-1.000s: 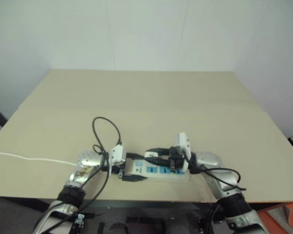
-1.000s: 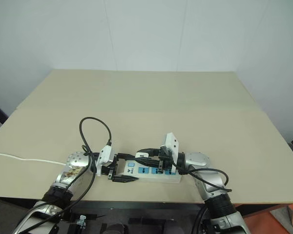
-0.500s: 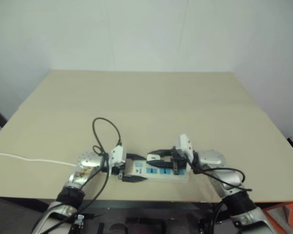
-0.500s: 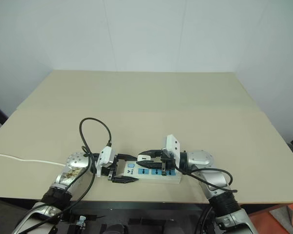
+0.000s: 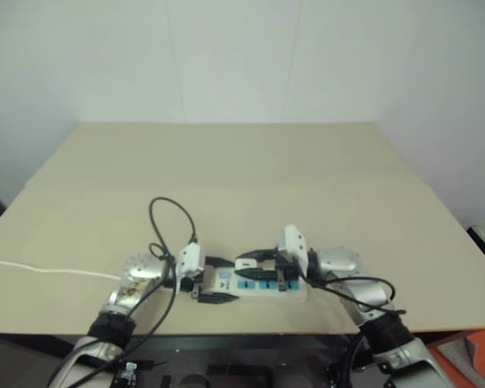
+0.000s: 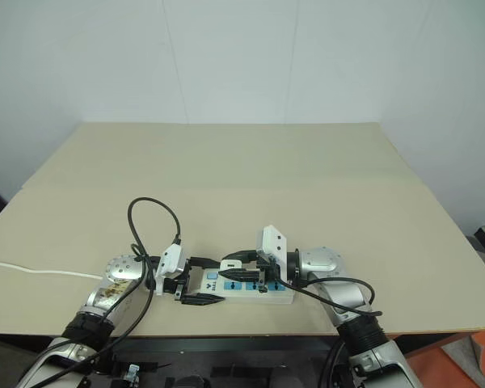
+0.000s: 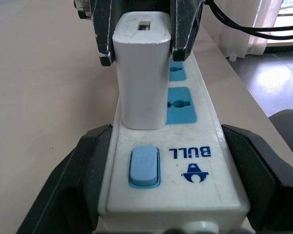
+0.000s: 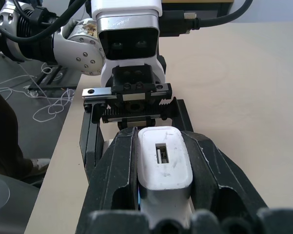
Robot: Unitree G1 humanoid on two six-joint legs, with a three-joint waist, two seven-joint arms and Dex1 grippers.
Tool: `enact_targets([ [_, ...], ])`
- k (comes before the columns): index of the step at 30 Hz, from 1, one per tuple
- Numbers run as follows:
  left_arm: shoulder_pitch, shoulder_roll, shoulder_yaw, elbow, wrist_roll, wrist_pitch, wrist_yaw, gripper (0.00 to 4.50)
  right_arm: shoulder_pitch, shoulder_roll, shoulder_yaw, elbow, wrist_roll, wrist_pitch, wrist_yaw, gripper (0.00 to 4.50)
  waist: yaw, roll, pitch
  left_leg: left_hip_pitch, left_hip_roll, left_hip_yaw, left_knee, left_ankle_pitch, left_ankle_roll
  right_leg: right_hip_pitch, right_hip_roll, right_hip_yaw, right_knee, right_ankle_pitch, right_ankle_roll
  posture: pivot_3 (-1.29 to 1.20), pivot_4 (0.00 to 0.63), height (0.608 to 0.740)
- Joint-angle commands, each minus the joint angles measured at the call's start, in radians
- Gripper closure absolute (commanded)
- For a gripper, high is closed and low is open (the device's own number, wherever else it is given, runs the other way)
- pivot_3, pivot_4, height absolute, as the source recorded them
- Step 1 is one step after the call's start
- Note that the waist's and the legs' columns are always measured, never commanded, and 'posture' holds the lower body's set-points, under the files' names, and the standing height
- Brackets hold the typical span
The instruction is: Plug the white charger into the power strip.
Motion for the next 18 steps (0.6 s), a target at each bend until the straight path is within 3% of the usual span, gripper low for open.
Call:
enact_targets([
  [1,0.018,0.007,-0.012,-0.007,0.020,0.024,0.002,1.22,0.015,0.000,0.050,0.029,-0.032,0.076,0.004,2.46,0.000,0.000,0.000,0.000,0.000,0.000,0.000,0.000,0.000,0.000,0.000,0.000,0.000,0.000,0.000,0.00,0.150,0.740],
  [8,0.017,0.006,-0.011,-0.007,0.019,0.029,0.005,1.22,0.008,-0.006,0.025,-0.008,-0.030,0.105,-0.009,0.14,0.001,0.000,0.000,-0.001,0.000,0.000,0.000,0.000,0.000,-0.001,0.000,0.000,0.000,0.000,0.000,0.00,0.150,0.740],
  [12,0.014,0.002,-0.006,-0.008,0.023,0.036,0.027,1.22,0.016,-0.053,0.002,-0.052,-0.001,0.141,0.023,0.03,0.005,0.000,0.000,-0.001,0.000,0.000,0.000,0.000,0.000,-0.001,0.000,0.000,-0.001,0.000,0.000,0.00,0.150,0.740],
  [15,0.004,0.001,0.009,-0.026,0.007,0.065,0.040,0.23,0.025,-0.104,-0.043,-0.099,0.021,0.153,0.023,0.00,0.011,0.000,0.001,-0.002,0.000,0.000,0.000,0.000,-0.001,-0.002,0.000,0.000,-0.001,0.000,0.000,0.00,0.150,0.740],
  [18,0.001,0.003,0.032,-0.061,-0.018,0.085,0.048,0.03,0.031,-0.148,-0.082,-0.131,0.048,0.171,0.029,0.00,0.018,0.000,0.002,-0.006,0.000,0.000,0.000,0.000,-0.001,-0.006,0.000,0.000,-0.001,0.000,0.000,0.00,0.150,0.740],
])
